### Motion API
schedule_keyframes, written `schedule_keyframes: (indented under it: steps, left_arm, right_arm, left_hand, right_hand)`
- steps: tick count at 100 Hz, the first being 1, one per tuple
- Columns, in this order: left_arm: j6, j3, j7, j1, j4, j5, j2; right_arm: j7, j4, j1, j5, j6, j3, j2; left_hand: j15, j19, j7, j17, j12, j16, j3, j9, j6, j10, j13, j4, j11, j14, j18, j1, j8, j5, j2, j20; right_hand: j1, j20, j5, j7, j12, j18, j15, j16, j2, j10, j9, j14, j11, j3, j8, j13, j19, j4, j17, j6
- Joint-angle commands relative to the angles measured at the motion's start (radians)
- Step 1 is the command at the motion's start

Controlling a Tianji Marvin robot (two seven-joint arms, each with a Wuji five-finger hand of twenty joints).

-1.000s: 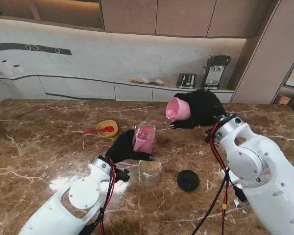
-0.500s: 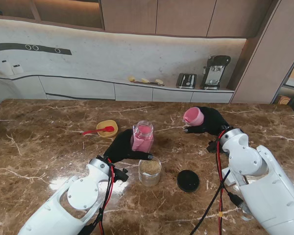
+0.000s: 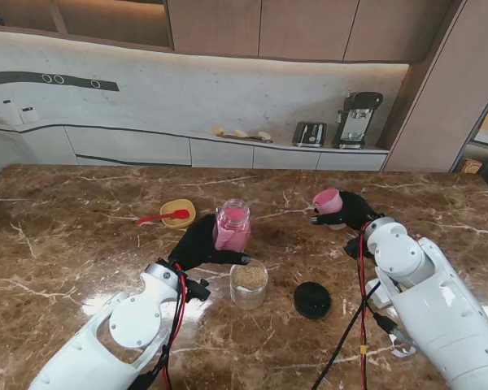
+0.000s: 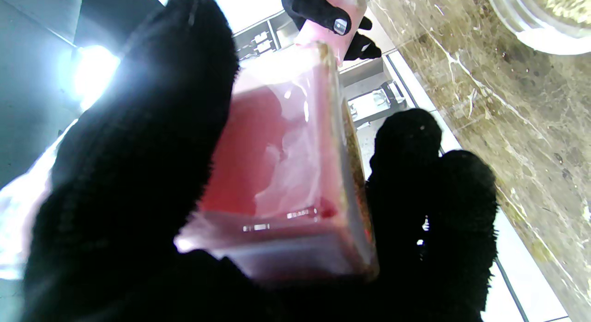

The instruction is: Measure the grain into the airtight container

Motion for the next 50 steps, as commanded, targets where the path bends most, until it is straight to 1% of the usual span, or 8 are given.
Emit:
schedule_keyframes:
  steps: [1,8,15,24,30,32,40,50]
  left_arm:
    - [0.000,-0.002,0.002,0.009,0.001,0.001,0.000]
    - [0.002,-0.006,0.001,0.011,0.000,0.002,0.001]
    - [0.004,-0.009,0.001,0.013,0.000,0.002,0.001]
    - [0.007,-0.011,0.001,0.015,-0.002,0.002,0.001]
    - [0.010,-0.011,0.000,0.017,-0.004,0.002,0.001]
    - [0.011,-0.012,0.000,0.017,-0.004,0.002,0.001]
    - [0.014,-0.012,-0.003,0.019,-0.007,0.001,0.002]
    - [0.020,-0.014,-0.005,0.021,-0.010,0.001,0.003]
  right_arm:
    - [0.008,0.031,0.001,0.013,0.016,-0.006,-0.009]
    - [0.004,0.062,0.013,0.018,0.021,-0.016,-0.012]
    - [0.000,0.095,0.026,0.020,0.018,-0.025,-0.014]
    - [-0.014,0.137,0.040,0.042,0.013,-0.034,-0.023]
    - [-0.021,0.159,0.049,0.057,0.016,-0.040,-0.028]
    - [-0.022,0.169,0.053,0.057,0.016,-0.043,-0.029]
    - [-0.027,0.203,0.070,0.048,0.010,-0.057,-0.030]
    - [-0.035,0.245,0.091,0.043,0.006,-0.074,-0.034]
  left_hand:
    - [0.024,0.035,0.223,-0.007,0.032,0.000,0.173,0.107,-0.207,-0.089,0.030,-0.031,0.097,-0.061,-0.022,0.190,0.027,0.199,0.506,0.011]
    - [0.024,0.035,0.223,-0.007,0.032,0.000,0.173,0.107,-0.208,-0.088,0.030,-0.031,0.097,-0.062,-0.022,0.190,0.028,0.199,0.506,0.011]
    - [0.024,0.035,0.222,-0.007,0.031,0.000,0.174,0.107,-0.208,-0.090,0.030,-0.031,0.097,-0.064,-0.023,0.190,0.027,0.198,0.506,0.012]
    - [0.023,0.035,0.222,-0.007,0.031,0.000,0.174,0.107,-0.208,-0.089,0.030,-0.031,0.096,-0.063,-0.023,0.189,0.027,0.198,0.506,0.012]
    - [0.023,0.035,0.222,-0.007,0.031,0.000,0.174,0.106,-0.207,-0.088,0.030,-0.031,0.096,-0.062,-0.023,0.190,0.027,0.199,0.506,0.012]
    - [0.023,0.035,0.222,-0.007,0.031,0.000,0.174,0.107,-0.207,-0.088,0.030,-0.031,0.096,-0.062,-0.023,0.189,0.027,0.198,0.506,0.012]
    - [0.023,0.035,0.222,-0.007,0.031,0.000,0.174,0.105,-0.207,-0.089,0.030,-0.031,0.096,-0.062,-0.023,0.190,0.027,0.198,0.507,0.012]
    - [0.023,0.035,0.222,-0.007,0.031,0.000,0.173,0.104,-0.207,-0.089,0.029,-0.031,0.095,-0.063,-0.023,0.190,0.027,0.198,0.508,0.013]
  right_hand:
    - [-0.013,-0.003,0.058,0.010,-0.019,-0.055,-0.027,-0.020,0.277,-0.016,-0.045,-0.052,0.001,0.133,-0.029,-0.043,-0.052,-0.033,0.004,-0.171]
    - [-0.044,-0.023,0.016,-0.004,-0.027,-0.067,-0.068,-0.036,0.301,-0.022,-0.089,-0.063,-0.001,0.133,-0.056,-0.047,-0.081,-0.036,0.012,-0.166]
    - [-0.011,-0.037,-0.006,-0.011,-0.033,-0.075,-0.110,-0.044,0.298,-0.028,-0.125,-0.072,0.003,0.142,-0.078,-0.048,-0.098,-0.033,0.019,-0.176]
    - [0.102,-0.057,-0.043,-0.015,-0.038,-0.075,-0.152,-0.043,0.187,-0.030,-0.165,-0.071,0.010,0.214,-0.079,-0.053,-0.120,-0.028,0.026,-0.183]
    - [0.127,-0.059,-0.047,-0.052,-0.043,-0.072,-0.169,-0.039,0.142,-0.027,-0.179,-0.065,0.013,0.263,-0.058,-0.055,-0.121,-0.031,0.026,-0.167]
    - [0.141,-0.058,-0.045,-0.081,-0.046,-0.070,-0.173,-0.036,0.140,-0.026,-0.186,-0.063,0.015,0.252,-0.027,-0.056,-0.120,-0.027,0.025,-0.158]
    - [0.157,-0.061,-0.053,-0.104,-0.051,-0.067,-0.193,-0.044,0.120,-0.023,-0.214,-0.059,0.008,0.225,0.005,-0.062,-0.122,-0.027,0.024,-0.151]
    - [0.127,-0.083,-0.067,-0.124,-0.060,-0.072,-0.243,-0.060,0.142,-0.030,-0.257,-0.067,-0.002,0.183,0.036,-0.068,-0.144,-0.032,0.031,-0.168]
